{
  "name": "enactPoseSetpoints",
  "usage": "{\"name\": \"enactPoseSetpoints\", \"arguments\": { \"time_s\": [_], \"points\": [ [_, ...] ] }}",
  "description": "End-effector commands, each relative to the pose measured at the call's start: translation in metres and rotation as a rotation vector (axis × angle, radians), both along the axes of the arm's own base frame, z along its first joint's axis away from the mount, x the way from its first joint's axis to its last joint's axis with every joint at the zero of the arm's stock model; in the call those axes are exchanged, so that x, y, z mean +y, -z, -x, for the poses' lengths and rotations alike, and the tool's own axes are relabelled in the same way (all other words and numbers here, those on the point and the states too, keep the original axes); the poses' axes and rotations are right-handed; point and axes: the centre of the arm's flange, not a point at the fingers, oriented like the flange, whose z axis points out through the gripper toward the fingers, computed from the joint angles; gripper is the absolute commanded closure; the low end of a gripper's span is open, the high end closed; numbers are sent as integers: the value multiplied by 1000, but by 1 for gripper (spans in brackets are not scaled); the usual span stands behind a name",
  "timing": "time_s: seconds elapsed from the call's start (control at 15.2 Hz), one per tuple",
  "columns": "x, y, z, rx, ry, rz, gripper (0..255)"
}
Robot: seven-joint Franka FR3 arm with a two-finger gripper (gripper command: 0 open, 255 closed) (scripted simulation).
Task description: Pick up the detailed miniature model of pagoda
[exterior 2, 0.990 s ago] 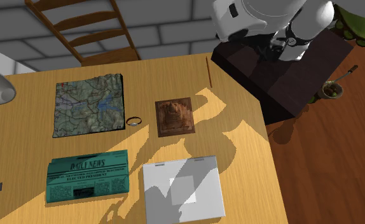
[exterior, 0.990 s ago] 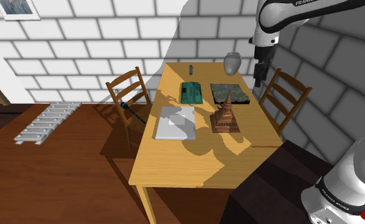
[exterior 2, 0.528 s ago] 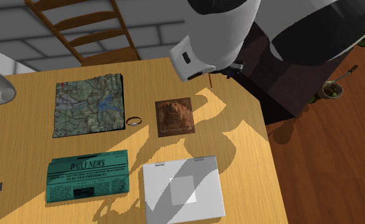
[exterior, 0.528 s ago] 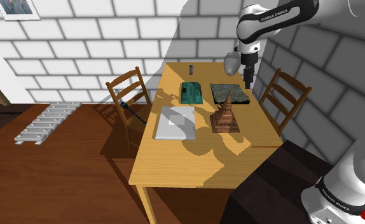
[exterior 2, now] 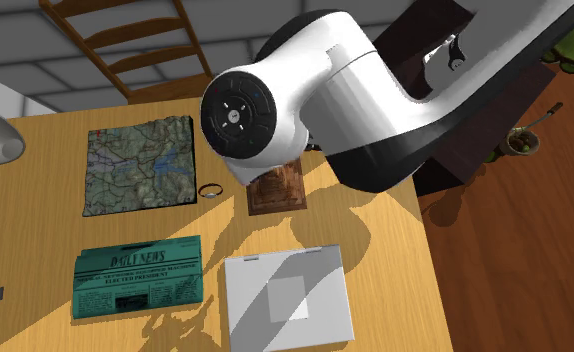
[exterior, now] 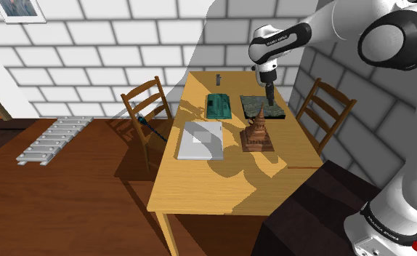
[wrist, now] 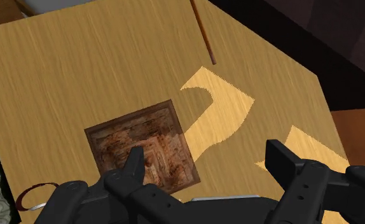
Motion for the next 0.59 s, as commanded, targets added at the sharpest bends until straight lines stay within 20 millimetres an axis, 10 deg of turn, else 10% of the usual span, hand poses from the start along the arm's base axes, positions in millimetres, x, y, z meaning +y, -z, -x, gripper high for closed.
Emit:
{"name": "enactPoseSetpoints", "arguments": {
  "time_s": [0.0,0.53],
  "points": [
    [-3,21,-21,21,-48,-1,0],
    [-4,84,-78,74,-171,-2,0]
  ]
}}
